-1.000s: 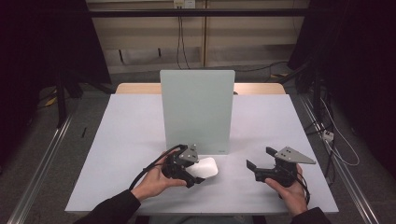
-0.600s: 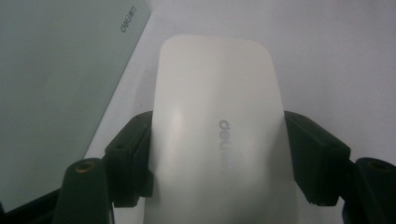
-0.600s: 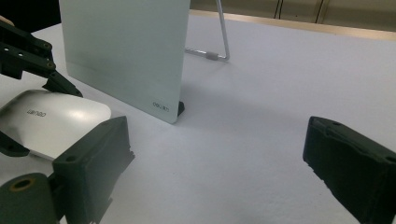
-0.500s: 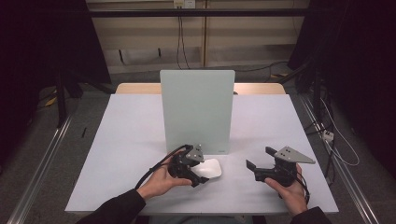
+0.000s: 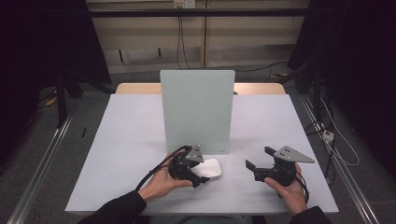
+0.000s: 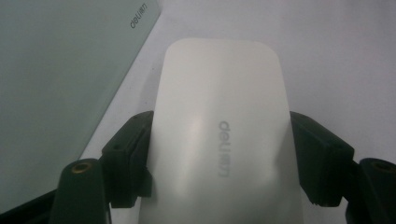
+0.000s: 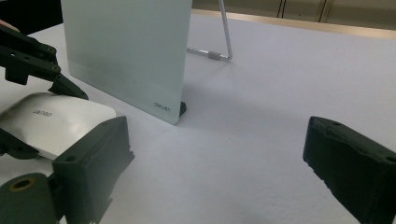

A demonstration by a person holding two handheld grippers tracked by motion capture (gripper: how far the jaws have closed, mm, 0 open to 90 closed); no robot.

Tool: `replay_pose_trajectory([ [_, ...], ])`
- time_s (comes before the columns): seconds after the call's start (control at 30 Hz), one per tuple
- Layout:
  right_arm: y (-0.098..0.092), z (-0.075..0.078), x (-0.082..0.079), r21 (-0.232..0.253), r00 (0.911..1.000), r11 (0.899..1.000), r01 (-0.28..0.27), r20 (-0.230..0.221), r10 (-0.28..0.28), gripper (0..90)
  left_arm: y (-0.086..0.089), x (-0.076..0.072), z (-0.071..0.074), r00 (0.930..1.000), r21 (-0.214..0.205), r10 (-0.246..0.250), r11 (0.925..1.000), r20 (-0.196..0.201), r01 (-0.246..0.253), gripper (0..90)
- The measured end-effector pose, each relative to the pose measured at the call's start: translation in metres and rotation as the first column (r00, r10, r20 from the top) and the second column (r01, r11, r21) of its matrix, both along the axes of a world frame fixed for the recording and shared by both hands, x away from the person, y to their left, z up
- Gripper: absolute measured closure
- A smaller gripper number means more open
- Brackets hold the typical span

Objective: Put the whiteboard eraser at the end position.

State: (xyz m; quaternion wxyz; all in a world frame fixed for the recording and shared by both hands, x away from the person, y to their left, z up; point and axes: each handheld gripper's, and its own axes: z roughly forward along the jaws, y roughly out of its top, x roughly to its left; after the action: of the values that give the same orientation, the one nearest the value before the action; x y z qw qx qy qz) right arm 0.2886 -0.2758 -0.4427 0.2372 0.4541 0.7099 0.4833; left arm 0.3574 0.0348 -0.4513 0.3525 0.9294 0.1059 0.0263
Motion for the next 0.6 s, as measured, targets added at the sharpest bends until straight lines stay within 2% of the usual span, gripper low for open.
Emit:
replay_pose_trajectory([
  [0.07, 0.0, 0.0, 0.0, 0.004, 1.0, 1.0, 0.0, -0.002, 0.0, 7.4, 0.0, 0.0, -0.001, 1.0, -0.027, 0.002, 0.9996, -0.001, -0.002, 26.2],
  [0.17, -0.001, 0.0, 0.0, 0.005, 1.0, 1.0, 0.003, -0.003, -0.003, 7.4, 0.0, -0.001, 0.0, 1.0, -0.047, 0.008, 0.9988, 0.005, -0.008, 17.5],
  [0.27, -0.001, 0.0, 0.0, 0.004, 1.0, 1.0, 0.001, -0.001, -0.001, 7.3, 0.001, -0.002, 0.002, 0.9998, -0.064, 0.014, 0.9978, -0.014, -0.015, 10.0],
  [0.43, 0.002, 0.0, 0.001, 0.0, 1.0, 1.0, -0.003, -0.007, 0.003, 7.3, 0.008, -0.002, 0.007, 0.9988, -0.096, 0.049, 0.9941, -0.011, -0.05, 5.8],
  [0.53, 0.002, 0.0, 0.001, -0.003, 1.0, 1.0, -0.003, -0.005, 0.003, 7.3, 0.013, -0.003, 0.012, 0.9958, -0.151, 0.091, 0.9844, -0.001, -0.09, 5.4],
  [0.6, 0.002, 0.0, 0.0, -0.005, 1.0, 1.0, -0.002, -0.004, 0.002, 7.3, 0.017, -0.005, 0.015, 0.9943, -0.182, 0.104, 0.9784, 0.023, -0.098, 5.6],
])
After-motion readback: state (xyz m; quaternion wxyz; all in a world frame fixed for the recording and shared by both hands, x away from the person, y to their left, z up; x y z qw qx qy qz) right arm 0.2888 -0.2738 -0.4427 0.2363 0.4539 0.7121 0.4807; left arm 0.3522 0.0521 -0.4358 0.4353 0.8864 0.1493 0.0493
